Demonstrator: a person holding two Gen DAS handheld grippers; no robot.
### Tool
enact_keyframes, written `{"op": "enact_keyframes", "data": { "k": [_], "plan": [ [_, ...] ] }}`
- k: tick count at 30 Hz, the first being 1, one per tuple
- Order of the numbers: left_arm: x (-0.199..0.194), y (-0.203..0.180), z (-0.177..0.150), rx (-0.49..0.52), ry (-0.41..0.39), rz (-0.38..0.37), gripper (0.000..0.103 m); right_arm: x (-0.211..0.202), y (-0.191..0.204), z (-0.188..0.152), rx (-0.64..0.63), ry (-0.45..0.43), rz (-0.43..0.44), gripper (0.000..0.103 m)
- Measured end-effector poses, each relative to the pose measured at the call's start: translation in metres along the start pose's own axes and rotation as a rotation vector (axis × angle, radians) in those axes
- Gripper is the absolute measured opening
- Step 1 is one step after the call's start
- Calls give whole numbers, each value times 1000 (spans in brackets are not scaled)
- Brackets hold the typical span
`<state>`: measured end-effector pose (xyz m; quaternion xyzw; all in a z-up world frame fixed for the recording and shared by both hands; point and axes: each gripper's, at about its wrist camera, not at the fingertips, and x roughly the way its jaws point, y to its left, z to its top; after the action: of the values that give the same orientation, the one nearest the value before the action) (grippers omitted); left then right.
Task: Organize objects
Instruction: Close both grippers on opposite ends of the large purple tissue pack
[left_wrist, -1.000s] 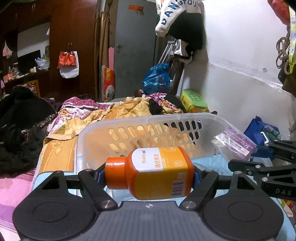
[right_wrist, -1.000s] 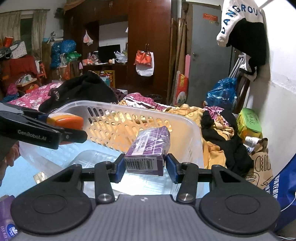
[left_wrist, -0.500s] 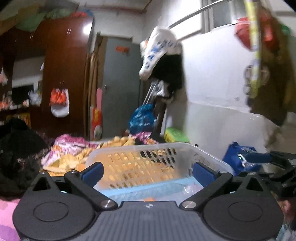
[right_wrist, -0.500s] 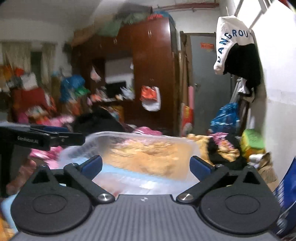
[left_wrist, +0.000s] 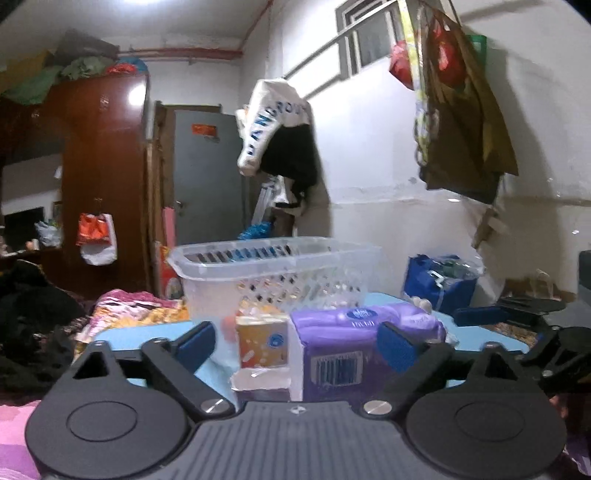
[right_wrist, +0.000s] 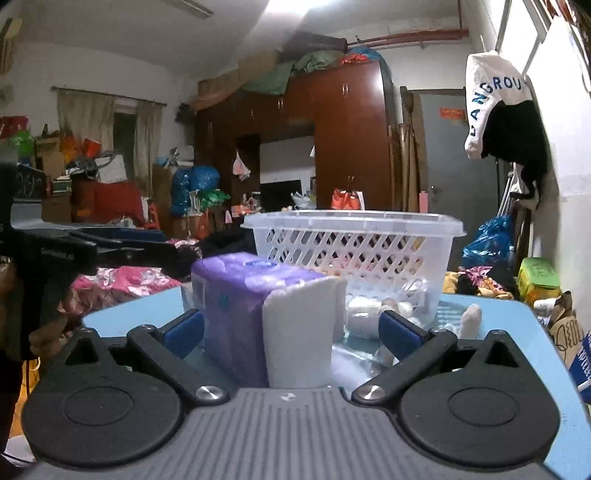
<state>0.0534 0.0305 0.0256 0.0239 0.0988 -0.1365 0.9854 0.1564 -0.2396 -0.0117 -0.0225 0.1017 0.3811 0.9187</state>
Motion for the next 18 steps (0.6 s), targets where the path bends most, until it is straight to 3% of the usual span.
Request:
{"op": "enact_keyframes", "data": {
  "k": [2,8,14,18],
  "plan": [
    [3,1,-5,15,10,-27,85,2,-1,-3,5,12,-2,96],
    [12,1,-17,57,43,-105,84,0,4,-18,-6,38,24,89],
    [15,-6,-23,83,52,-143,82,-4,11,-24,-29,46,25,83],
    [19,-14,-28,113,72,-151,73,-5,8,-27,-27,56,23,80]
  ]
}}
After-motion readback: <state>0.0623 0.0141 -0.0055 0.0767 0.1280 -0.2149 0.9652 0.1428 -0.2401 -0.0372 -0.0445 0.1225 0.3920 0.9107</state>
